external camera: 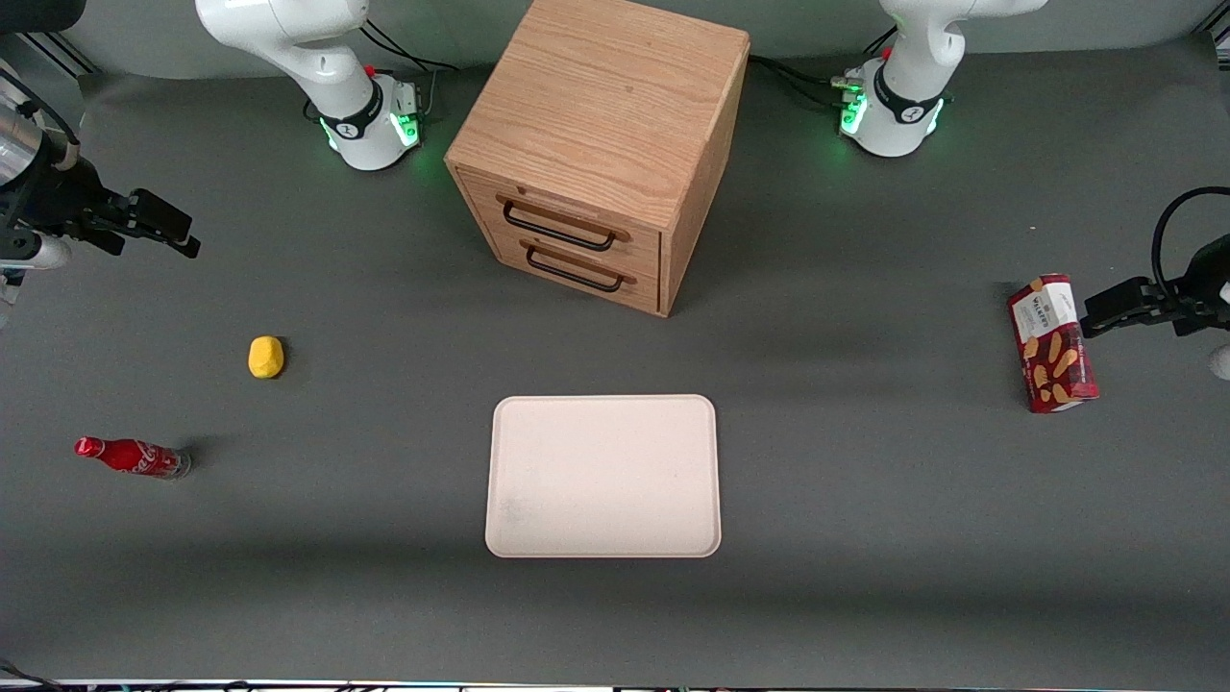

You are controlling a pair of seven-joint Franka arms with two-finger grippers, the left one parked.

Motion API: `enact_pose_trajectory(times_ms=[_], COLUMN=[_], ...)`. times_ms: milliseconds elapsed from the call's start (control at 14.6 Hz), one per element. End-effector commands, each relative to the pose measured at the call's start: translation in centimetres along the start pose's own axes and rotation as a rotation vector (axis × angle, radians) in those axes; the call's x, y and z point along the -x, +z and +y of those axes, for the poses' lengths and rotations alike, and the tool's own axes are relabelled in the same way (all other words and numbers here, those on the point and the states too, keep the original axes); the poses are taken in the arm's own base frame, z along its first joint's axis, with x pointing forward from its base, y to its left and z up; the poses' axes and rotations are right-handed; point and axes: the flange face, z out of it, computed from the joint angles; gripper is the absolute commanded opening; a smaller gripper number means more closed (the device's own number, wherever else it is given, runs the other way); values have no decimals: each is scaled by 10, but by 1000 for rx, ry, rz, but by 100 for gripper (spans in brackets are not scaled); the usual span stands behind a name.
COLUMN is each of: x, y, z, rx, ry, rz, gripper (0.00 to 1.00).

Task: Place coke bottle on tray
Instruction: 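Move the right gripper down toward the red Coca-Cola bottle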

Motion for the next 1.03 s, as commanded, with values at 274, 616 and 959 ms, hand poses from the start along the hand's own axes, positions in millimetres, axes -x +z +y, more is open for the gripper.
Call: enact_pose_trajectory(times_ms=[274, 616, 959], x=[-9, -41, -84], y=[9, 4, 9], z=[4, 6, 45], rx=[16, 29, 47], ry=[26, -75, -151], rz=[-44, -22, -14], gripper=[100, 100, 100])
